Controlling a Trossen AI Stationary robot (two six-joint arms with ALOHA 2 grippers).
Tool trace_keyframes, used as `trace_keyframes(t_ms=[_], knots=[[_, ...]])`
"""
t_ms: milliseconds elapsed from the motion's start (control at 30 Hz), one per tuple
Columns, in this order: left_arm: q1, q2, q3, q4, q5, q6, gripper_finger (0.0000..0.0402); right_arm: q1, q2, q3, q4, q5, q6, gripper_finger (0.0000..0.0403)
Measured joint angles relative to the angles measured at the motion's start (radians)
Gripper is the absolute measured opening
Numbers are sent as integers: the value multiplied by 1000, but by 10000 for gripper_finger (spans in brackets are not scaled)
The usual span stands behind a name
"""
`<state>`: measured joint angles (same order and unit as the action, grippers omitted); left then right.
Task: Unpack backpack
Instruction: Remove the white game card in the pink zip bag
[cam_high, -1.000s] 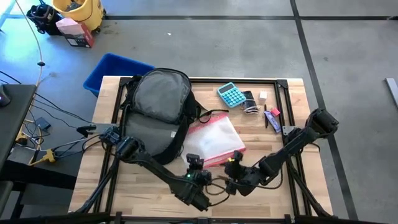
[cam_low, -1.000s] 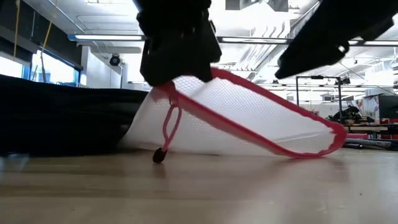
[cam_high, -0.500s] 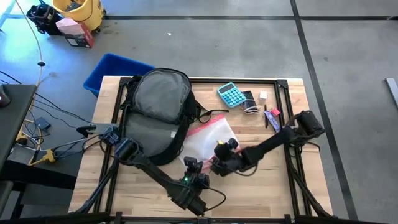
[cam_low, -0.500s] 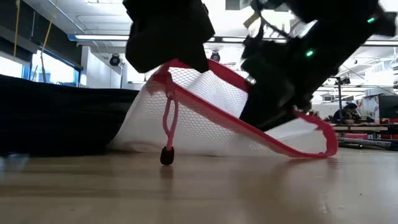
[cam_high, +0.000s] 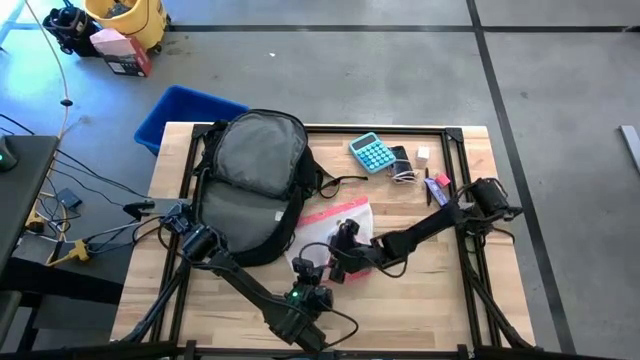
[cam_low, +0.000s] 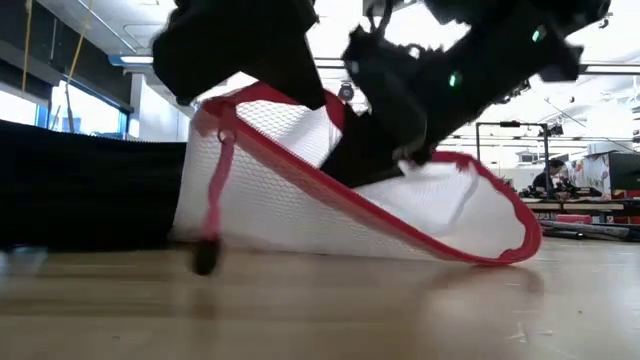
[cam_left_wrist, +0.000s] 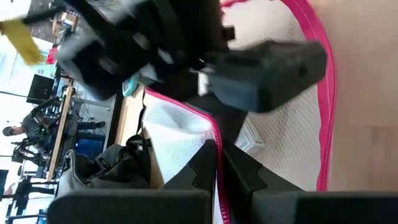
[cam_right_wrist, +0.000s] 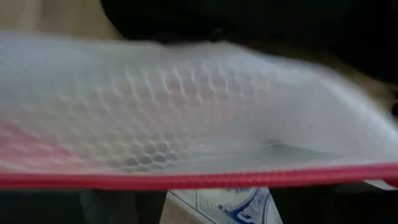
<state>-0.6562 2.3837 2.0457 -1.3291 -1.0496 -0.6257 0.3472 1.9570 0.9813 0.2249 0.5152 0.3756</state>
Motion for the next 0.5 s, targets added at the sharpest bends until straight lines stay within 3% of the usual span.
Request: trace_keyframes(t_ms=[200, 500], knots=[[1, 0, 0, -16, 0, -18, 0, -6, 49, 4, -25, -57, -2, 222], [2, 0, -1, -19, 0, -25, 0, 78, -75, -1, -363, -40, 121, 222]])
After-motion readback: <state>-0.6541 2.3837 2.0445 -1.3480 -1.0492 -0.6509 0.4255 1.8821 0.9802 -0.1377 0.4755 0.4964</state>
